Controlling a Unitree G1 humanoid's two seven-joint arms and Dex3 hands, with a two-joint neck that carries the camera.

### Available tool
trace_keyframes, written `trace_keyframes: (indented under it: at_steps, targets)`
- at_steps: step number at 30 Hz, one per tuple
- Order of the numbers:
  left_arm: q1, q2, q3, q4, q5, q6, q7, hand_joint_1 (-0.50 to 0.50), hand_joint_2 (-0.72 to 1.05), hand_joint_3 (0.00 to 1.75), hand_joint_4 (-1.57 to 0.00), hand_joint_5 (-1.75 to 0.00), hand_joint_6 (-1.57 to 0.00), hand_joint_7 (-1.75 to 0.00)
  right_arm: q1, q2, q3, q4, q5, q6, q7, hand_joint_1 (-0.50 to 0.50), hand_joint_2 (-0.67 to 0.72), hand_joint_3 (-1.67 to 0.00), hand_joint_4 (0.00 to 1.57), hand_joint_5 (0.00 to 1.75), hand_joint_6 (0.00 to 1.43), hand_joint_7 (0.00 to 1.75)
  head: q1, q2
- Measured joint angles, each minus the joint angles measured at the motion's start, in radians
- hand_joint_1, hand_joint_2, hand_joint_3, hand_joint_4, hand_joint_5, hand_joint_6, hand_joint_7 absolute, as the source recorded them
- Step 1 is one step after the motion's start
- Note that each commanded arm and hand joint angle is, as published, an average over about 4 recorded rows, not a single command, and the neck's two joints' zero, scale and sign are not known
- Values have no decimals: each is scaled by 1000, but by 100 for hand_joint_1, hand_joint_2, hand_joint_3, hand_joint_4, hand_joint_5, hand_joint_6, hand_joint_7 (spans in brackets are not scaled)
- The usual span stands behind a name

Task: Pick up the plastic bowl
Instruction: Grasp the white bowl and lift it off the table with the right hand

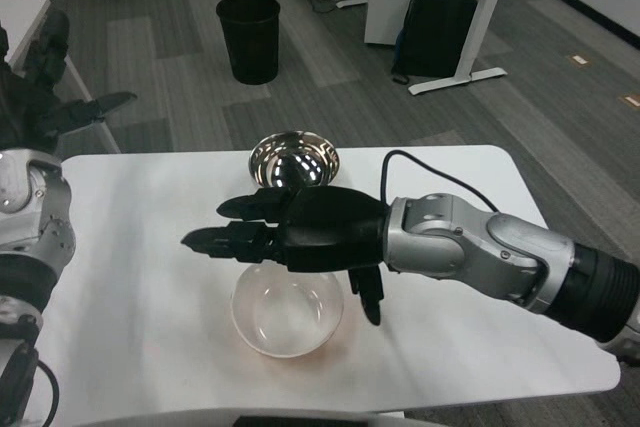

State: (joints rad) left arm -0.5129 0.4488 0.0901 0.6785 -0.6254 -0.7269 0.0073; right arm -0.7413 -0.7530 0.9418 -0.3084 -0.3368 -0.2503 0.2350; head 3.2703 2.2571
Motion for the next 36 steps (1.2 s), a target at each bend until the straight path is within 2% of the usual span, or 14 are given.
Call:
trace_keyframes:
  at_steps: [4, 8, 15, 20, 24, 28, 30, 33, 35, 36]
  targets:
    - [-2, 2, -8, 18, -14, 0, 0, -50, 16, 0, 0, 0, 0, 0, -37, -4, 35, -32, -123, 4, 27, -43, 15, 0, 0, 0, 0, 0, 20, -7]
    - [-2, 3, -18, 23, -18, 0, 0, -50, 16, 0, 0, 0, 0, 0, -62, -22, 74, -29, -188, -10, 43, -44, 15, 0, 0, 0, 0, 0, 35, -11]
    - [-2, 3, -29, 28, -28, 1, 0, -50, 16, 0, 0, 0, 0, 0, -84, -4, 138, 2, -274, -39, 76, -42, 15, 0, 0, 0, 0, 0, 55, -17]
    - [-6, 7, -40, 33, -38, 10, 0, -50, 16, 2, 0, 0, 0, 0, -88, 35, 151, 30, -303, -61, 76, -42, 22, 0, 0, 0, 0, 0, 31, 14]
    - [-34, 28, -74, 63, -50, 18, -1, -50, 16, 0, 0, 0, 0, 0, -89, 79, 170, 98, -303, -99, 74, -42, 15, 0, 0, 0, 0, 0, 30, 12]
    - [-58, 34, -104, 91, -66, 16, -2, -50, 21, 0, 0, 0, 0, 0, -89, 106, 175, 146, -298, -125, 64, -42, 15, 0, 0, 0, 0, 0, 36, -4]
    - [-64, 34, -113, 99, -70, 17, -2, -50, 21, 0, 0, 0, 0, 0, -89, 115, 175, 156, -297, -128, 62, -42, 11, 0, 0, 0, 0, 0, 38, -7]
    - [-67, 34, -121, 101, -71, 17, -2, -50, 16, 0, 0, 0, 0, 0, -89, 120, 178, 159, -292, -130, 60, -42, 1, -6, 0, 0, 0, 0, 43, -9]
    - [-67, 34, -122, 101, -72, 17, -2, -50, 18, 0, 0, 0, 0, 0, -92, 120, 180, 162, -286, -131, 59, -42, -10, -24, 0, 0, 0, 3, 46, -10]
    - [-67, 34, -122, 101, -72, 17, -2, -50, 21, 0, 0, 0, 0, 0, -94, 120, 181, 164, -282, -131, 59, -42, -21, -52, 0, 29, 0, 7, 47, -11]
